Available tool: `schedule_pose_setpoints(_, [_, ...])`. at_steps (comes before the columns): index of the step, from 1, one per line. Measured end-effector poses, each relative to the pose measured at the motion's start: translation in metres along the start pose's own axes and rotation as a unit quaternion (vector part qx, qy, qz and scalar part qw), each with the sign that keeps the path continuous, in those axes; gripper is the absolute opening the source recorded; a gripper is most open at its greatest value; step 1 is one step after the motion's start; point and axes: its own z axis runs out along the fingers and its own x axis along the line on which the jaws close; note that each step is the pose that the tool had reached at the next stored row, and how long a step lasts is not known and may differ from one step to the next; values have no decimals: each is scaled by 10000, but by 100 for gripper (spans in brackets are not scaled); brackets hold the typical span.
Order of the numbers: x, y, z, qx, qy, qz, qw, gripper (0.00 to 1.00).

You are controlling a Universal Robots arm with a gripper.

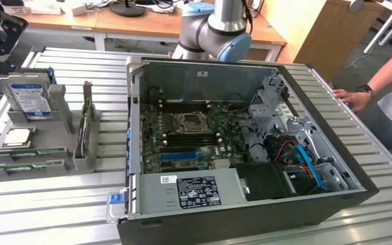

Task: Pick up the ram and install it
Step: 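Reach for the ram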

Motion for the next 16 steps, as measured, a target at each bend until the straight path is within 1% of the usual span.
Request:
schedule_pose_setpoints(5, [1, -1, -1, 0, 1, 1, 10000, 11])
schedule_pose_setpoints(16, [-7, -103, -5, 0, 0, 0, 10000, 11])
